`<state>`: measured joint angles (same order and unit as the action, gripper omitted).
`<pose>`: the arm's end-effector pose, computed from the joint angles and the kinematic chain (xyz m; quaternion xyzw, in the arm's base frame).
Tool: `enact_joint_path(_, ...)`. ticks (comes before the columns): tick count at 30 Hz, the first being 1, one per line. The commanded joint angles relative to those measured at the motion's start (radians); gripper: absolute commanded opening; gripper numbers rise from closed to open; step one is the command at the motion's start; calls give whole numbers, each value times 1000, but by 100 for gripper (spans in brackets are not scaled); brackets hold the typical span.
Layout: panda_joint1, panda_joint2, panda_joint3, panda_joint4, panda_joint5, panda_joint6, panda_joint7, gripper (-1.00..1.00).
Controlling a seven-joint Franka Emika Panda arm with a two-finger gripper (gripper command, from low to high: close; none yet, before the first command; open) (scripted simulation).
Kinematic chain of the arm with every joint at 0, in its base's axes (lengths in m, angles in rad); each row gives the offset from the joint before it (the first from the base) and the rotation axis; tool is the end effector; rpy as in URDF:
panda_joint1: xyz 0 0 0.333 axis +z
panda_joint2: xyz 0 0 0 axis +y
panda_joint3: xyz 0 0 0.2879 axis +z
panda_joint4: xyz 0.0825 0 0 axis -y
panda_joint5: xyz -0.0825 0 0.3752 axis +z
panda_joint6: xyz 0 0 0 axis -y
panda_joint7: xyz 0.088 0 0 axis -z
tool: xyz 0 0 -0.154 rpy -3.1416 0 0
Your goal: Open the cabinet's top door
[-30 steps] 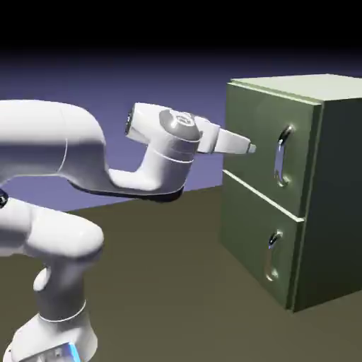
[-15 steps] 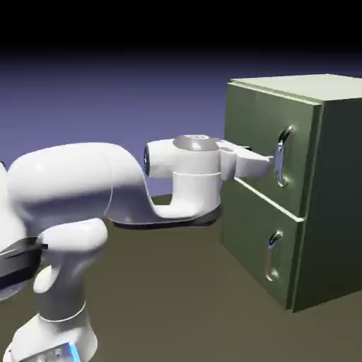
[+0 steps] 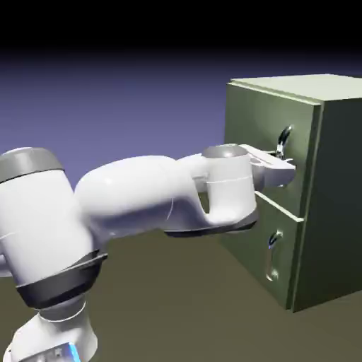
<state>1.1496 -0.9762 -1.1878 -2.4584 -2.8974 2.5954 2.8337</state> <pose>0.4941 -0.0299 0.4386 -0.6544 0.2693 -0.6516 0.2732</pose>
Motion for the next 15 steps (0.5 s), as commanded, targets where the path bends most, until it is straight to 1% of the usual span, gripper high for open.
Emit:
enact_joint_path(1, -32, 35, 27, -14, -4, -7, 43, -100)
enact_joint_path(7, -242, 72, 237, -189, 153, -148, 60, -100)
enact_joint_path(15, -455, 71, 527, -351, 393, -288, 64, -100)
